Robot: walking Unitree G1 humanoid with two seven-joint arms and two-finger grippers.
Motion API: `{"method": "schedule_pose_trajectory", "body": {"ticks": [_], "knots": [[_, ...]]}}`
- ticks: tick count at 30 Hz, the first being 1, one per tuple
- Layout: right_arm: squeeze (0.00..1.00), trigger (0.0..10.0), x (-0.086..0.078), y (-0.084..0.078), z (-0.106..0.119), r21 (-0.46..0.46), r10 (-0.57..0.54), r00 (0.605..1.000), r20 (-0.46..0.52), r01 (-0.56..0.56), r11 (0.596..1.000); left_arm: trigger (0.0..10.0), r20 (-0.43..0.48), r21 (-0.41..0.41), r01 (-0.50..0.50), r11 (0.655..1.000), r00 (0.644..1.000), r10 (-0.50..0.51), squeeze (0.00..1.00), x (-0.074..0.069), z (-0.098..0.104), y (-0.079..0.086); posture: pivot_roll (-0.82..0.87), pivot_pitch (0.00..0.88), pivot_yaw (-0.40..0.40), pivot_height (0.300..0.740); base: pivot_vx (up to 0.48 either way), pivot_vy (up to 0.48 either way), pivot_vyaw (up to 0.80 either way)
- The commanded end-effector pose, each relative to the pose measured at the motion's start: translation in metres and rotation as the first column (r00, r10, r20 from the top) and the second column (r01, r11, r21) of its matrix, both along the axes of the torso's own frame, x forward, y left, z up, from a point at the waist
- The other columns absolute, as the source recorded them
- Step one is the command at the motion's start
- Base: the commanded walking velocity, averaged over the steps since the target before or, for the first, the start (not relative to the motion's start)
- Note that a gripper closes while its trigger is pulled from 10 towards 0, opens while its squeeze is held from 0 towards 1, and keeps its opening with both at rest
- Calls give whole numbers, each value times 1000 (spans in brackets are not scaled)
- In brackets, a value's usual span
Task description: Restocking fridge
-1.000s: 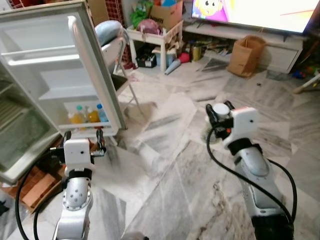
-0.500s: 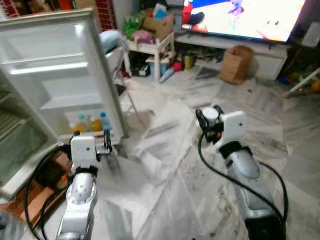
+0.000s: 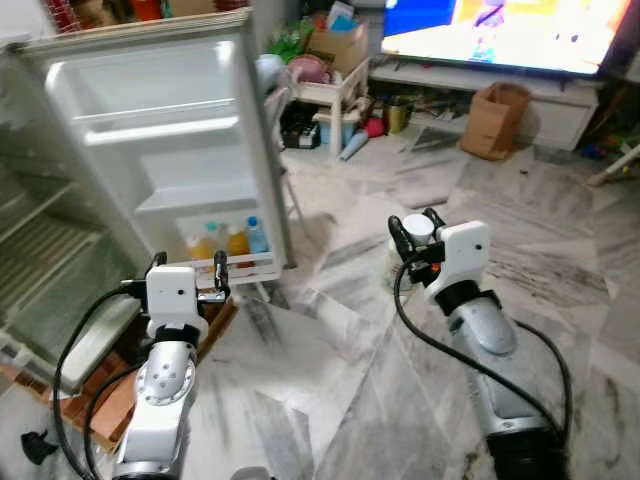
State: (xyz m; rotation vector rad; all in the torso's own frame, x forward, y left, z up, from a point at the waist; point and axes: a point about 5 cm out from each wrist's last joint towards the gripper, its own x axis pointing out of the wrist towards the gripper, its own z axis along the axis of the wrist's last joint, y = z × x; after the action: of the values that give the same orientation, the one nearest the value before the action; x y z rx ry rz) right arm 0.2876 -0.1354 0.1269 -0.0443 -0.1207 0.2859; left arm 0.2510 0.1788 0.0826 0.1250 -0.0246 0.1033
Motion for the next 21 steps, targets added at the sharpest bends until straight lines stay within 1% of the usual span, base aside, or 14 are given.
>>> {"method": "schedule_pose_trajectory", "body": {"ticks": [1, 3, 5, 9, 12, 15, 16, 20, 21], "knots": [[0, 10000, 2, 0, 10, 13, -12, 998, 54, 12, 1000, 10000, 7, 3, 2, 1000, 1000, -2, 0, 0, 2, 3, 38, 11, 53, 740, 0, 454, 0], [0, 10000, 3, -2, 8, 41, -16, 999, 40, 15, 999, 10000, 4, 5, 2, 1000, 1000, -2, 0, -1, 1, 4, 38, 11, 53, 740, 0, 454, 0], [0, 10000, 4, -2, 8, 24, -14, 999, 42, 13, 1000, 10000, 8, -4, 29, 1000, 1000, -29, 0, 1, 3, 2, 39, 10, 52, 740, 0, 443, 0], [0, 10000, 7, -1, 8, 18, -20, 999, 39, 19, 1000, 10000, 20, -17, 58, 998, 998, -58, 0, 3, 6, -1, 37, 4, 51, 740, 261, 403, 0], [0, 10000, 8, 0, 11, -66, -6, 998, 68, 11, 998, 10000, 26, -24, 62, 998, 998, -62, 0, 7, 7, -3, 30, 6, 51, 740, 312, 364, 0], [0, 10000, 7, 0, 15, -85, 4, 996, 93, 4, 996, 10000, 28, -27, 67, 997, 997, -66, 0, 8, 7, -5, 27, 7, 50, 740, 315, 364, 0], [0, 10000, 7, -2, 18, -87, -4, 994, 110, 14, 996, 10000, 25, -28, 71, 997, 997, -71, 0, 7, 6, -7, 26, 8, 49, 740, 311, 364, 794], [0, 10000, 8, -4, 18, -68, -21, 994, 108, 29, 997, 10000, 24, -27, 76, 997, 997, -76, 0, 6, 6, -8, 28, 9, 46, 740, 314, 361, 784], [0, 10000, 9, -4, 17, -52, -25, 995, 99, 30, 998, 10000, 21, -21, 71, 997, 997, -70, 0, 6, 5, -9, 35, 8, 35, 740, 311, 244, 0]]}}
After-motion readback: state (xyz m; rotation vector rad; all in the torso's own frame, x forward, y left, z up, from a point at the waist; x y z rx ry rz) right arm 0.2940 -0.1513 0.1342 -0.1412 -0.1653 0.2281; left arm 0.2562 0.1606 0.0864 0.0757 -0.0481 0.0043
